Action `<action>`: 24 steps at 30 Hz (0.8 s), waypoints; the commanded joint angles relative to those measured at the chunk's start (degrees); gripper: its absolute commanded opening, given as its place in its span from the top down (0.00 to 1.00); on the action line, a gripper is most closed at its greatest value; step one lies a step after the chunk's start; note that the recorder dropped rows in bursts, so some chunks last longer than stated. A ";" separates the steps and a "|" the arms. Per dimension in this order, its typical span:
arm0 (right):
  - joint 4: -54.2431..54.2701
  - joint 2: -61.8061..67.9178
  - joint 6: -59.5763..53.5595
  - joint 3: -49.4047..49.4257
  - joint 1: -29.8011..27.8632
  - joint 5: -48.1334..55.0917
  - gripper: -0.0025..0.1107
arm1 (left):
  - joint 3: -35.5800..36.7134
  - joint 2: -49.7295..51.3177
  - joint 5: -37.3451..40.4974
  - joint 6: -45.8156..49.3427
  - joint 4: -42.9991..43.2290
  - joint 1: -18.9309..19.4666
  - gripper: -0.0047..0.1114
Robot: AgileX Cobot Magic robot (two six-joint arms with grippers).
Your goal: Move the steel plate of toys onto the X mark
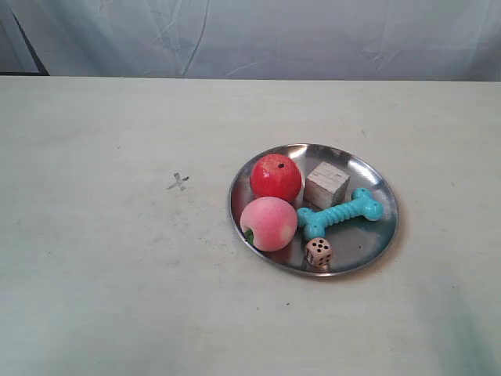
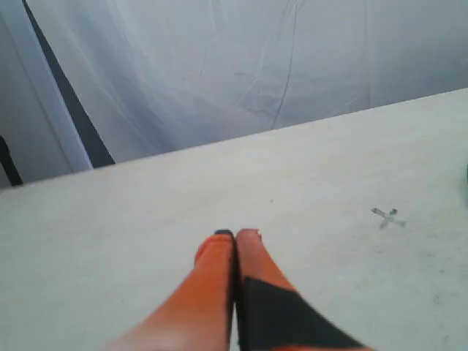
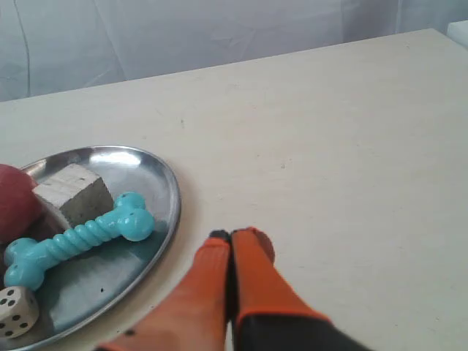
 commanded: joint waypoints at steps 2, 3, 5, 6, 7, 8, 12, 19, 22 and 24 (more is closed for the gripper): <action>0.00 -0.28 0.00 0.12 0.41 -0.42 0.98 | 0.27 -0.37 -14.26 -2.03 -0.69 0.12 0.96; 0.00 -0.28 0.00 0.12 0.41 -0.42 0.98 | 0.27 -0.37 -16.60 -2.03 -0.72 0.12 0.96; 0.00 -0.28 0.00 0.12 0.41 -0.42 0.98 | 0.27 -0.37 -21.06 -2.50 -0.72 0.12 0.96; 0.00 -0.28 0.00 0.12 0.41 -0.42 0.98 | 0.27 -0.37 -22.52 -2.92 -0.72 0.12 0.96; 0.00 -0.28 0.00 0.12 0.41 -0.42 0.98 | 0.27 -0.37 -24.50 -4.08 -0.72 0.12 0.96; 0.00 -0.28 0.00 0.12 0.41 -0.42 0.98 | 0.27 -0.37 -26.51 -7.18 -0.72 0.12 0.96; 0.62 -0.28 0.00 0.12 0.40 -5.46 0.98 | 0.27 -0.37 -32.53 -25.05 -2.31 0.12 0.96; 39.11 -0.28 1.55 0.12 0.40 -18.29 0.98 | 0.27 -0.37 -23.90 -26.40 -24.73 0.12 0.96; 46.31 -0.28 1.55 0.12 0.40 -19.21 0.98 | 0.27 -0.37 -22.17 -26.40 -31.31 0.02 0.96; 47.87 -0.28 1.55 0.12 0.40 -19.57 0.98 | 0.27 -0.37 -20.68 -26.40 -31.58 0.02 0.96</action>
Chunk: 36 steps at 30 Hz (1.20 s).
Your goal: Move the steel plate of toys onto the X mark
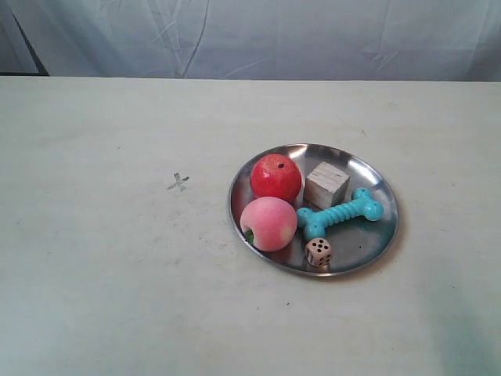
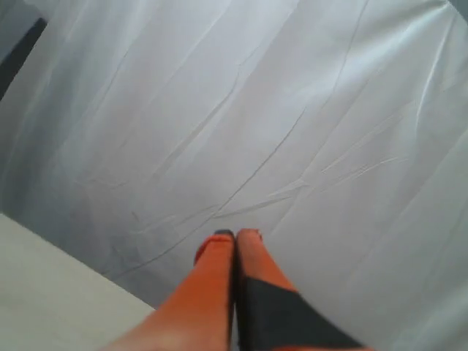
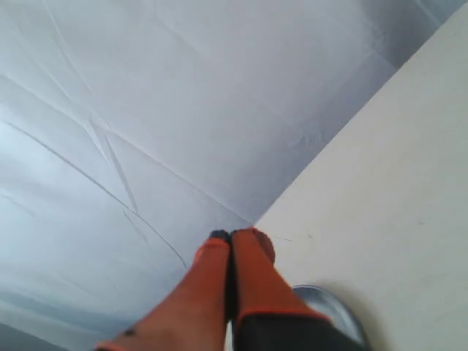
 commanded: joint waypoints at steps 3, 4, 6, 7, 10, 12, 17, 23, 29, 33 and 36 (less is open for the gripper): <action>6.24 -0.15 -0.29 -2.34 0.15 -0.80 0.99 | -3.30 0.64 4.49 -0.33 -4.84 0.02 0.96; 4.41 0.38 -1.49 -5.24 0.15 -0.13 0.99 | -4.89 2.64 4.95 -0.33 -4.84 0.02 0.96; -1.51 3.45 -6.62 -11.75 0.15 0.99 0.99 | -9.45 8.91 5.99 0.04 -3.82 0.02 0.96; -5.15 6.47 -7.92 -15.87 0.15 1.93 0.99 | -12.02 12.23 6.42 0.04 -2.47 0.02 0.96; -17.64 19.91 -8.17 -28.89 -0.05 11.20 0.99 | -21.87 27.30 13.11 0.04 4.35 0.02 0.96; -28.53 31.32 -6.11 -38.42 -0.76 22.22 0.99 | -29.43 37.57 19.90 0.19 10.33 0.02 0.96; -48.51 61.82 3.00 -60.88 -1.44 47.26 0.99 | -49.22 63.64 33.82 14.51 11.71 -0.09 0.96; -43.62 82.54 2.18 -67.58 -1.44 52.60 0.99 | -64.21 83.77 47.78 36.97 -7.74 -0.09 0.96; -24.99 91.69 -12.61 -62.53 -1.44 51.85 0.78 | -69.17 98.61 62.51 47.73 -18.69 -0.09 0.76; -18.48 92.65 -16.06 -57.57 -1.44 47.06 0.53 | -69.71 105.81 63.38 56.24 -28.96 -0.09 0.52; -18.22 92.65 -16.06 -54.80 -1.44 45.06 0.51 | -71.73 111.16 63.62 57.29 -30.89 -0.09 0.46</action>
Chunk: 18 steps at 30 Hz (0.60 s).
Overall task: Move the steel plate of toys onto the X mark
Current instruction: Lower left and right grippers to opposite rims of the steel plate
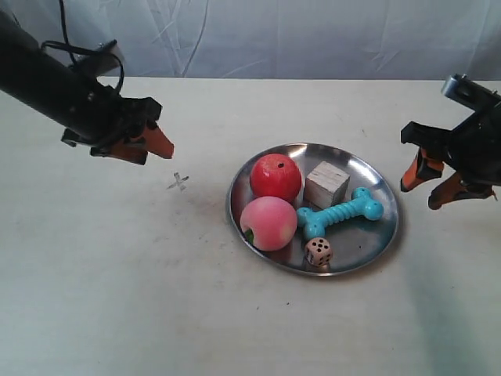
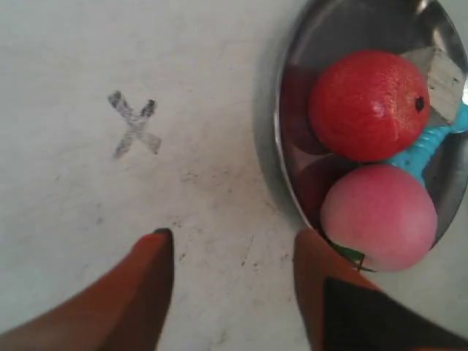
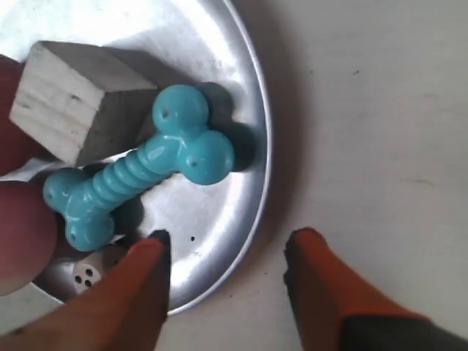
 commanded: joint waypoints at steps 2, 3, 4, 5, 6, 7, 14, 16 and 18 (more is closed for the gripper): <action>1.80 -0.05 -1.58 4.14 -0.26 -4.83 0.51 | -4.16 8.93 1.75 3.41 -5.10 -0.66 0.46; 1.92 -0.05 -1.58 4.66 -0.26 -5.12 0.51 | -5.20 10.29 2.05 3.41 -5.57 -1.33 0.46; 2.23 -0.05 -1.58 4.95 -0.26 -5.22 0.51 | -6.26 11.25 2.23 3.41 -5.98 -1.93 0.46; 2.35 -0.01 -1.58 5.07 -0.26 -5.50 0.51 | -7.38 12.32 2.21 3.41 -6.47 -2.78 0.46; 2.35 -0.01 -1.58 5.07 -0.26 -5.50 0.51 | -8.59 13.30 2.21 3.41 -6.78 -3.72 0.46; 2.35 -0.01 -1.58 5.07 -0.26 -5.50 0.51 | -9.52 13.98 2.21 2.87 -6.88 -4.68 0.46; 2.90 -0.01 -1.58 5.11 -0.26 -5.40 0.51 | -15.49 17.44 1.89 -1.49 -5.48 -8.45 0.46; 2.90 -0.01 -1.58 5.11 -0.26 -5.40 0.51 | -16.67 18.64 2.22 -2.97 -4.95 -9.15 0.46; 2.90 -0.01 -1.58 5.11 -0.26 -5.29 0.51 | -17.75 19.95 2.82 -3.86 -4.26 -10.00 0.46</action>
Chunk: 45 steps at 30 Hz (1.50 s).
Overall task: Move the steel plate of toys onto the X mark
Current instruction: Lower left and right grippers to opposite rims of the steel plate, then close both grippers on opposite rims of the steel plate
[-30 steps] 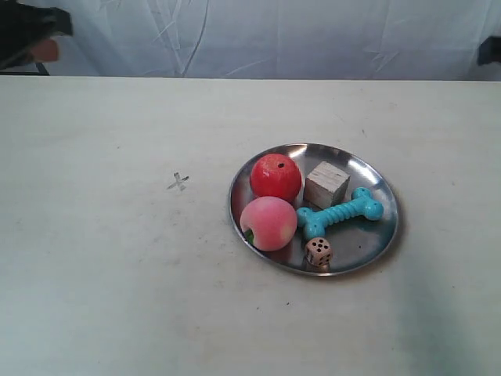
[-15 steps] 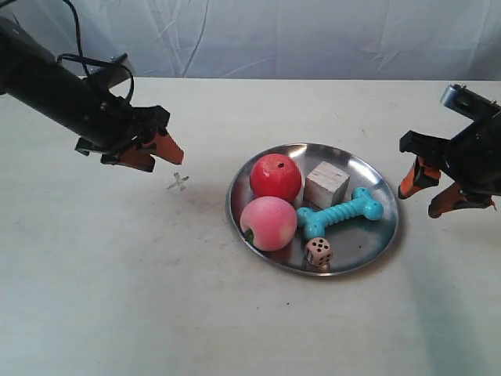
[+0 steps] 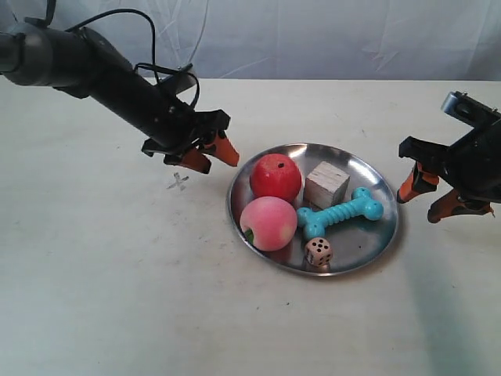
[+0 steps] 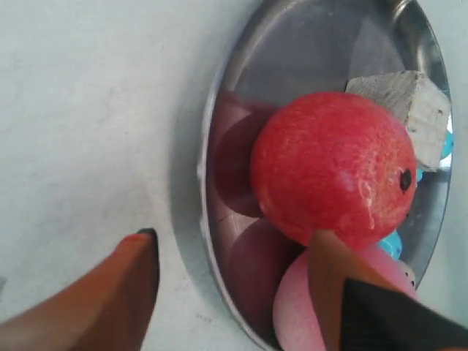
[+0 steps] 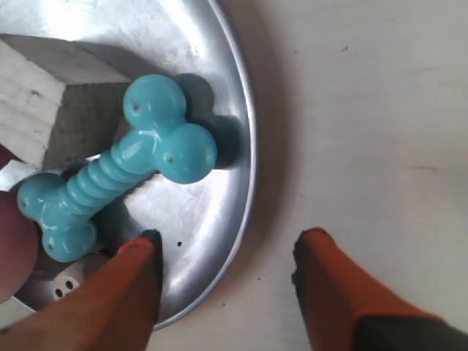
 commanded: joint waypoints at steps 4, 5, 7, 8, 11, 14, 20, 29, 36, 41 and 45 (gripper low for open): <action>0.37 -0.01 -0.44 0.37 -0.26 -0.11 0.51 | -3.96 4.02 0.81 -5.25 4.78 -3.49 0.46; 0.37 -0.01 -0.64 0.37 -0.26 -0.11 0.51 | -4.61 4.96 0.81 -8.64 7.46 -4.11 0.46; 0.37 -0.01 -0.64 0.37 -0.26 -0.11 0.51 | -5.08 6.21 1.58 -10.16 8.59 -4.64 0.46; 0.37 -0.01 -0.57 0.37 -0.26 0.01 0.51 | -5.08 6.33 1.58 -10.16 8.39 -4.74 0.46; 0.37 -0.01 -0.57 0.48 -0.15 0.02 0.51 | -5.08 6.47 1.24 -10.16 7.70 -5.38 0.46; 1.27 -0.01 -0.57 3.28 -0.14 -0.62 0.51 | -5.10 6.47 0.93 -10.73 8.15 -5.85 0.46; 4.32 -0.01 -0.92 10.42 -0.14 -9.19 0.51 | -5.22 6.47 -0.31 -10.73 8.25 -6.72 0.47; 10.86 -0.01 -6.10 11.12 0.97 -12.95 0.51 | -5.22 6.47 -0.31 -10.73 8.25 -6.72 0.47; 11.66 1.65 -7.03 11.12 3.30 -13.98 0.51 | -5.22 6.47 0.29 -10.73 8.25 -6.72 0.47; 14.94 5.98 -9.79 11.12 3.30 -14.58 0.51 | -5.22 6.47 1.08 -10.73 8.25 -6.72 0.47; 22.07 9.45 -16.98 11.12 3.30 -13.85 0.51 | -5.22 6.47 1.28 -10.73 8.25 -6.72 0.47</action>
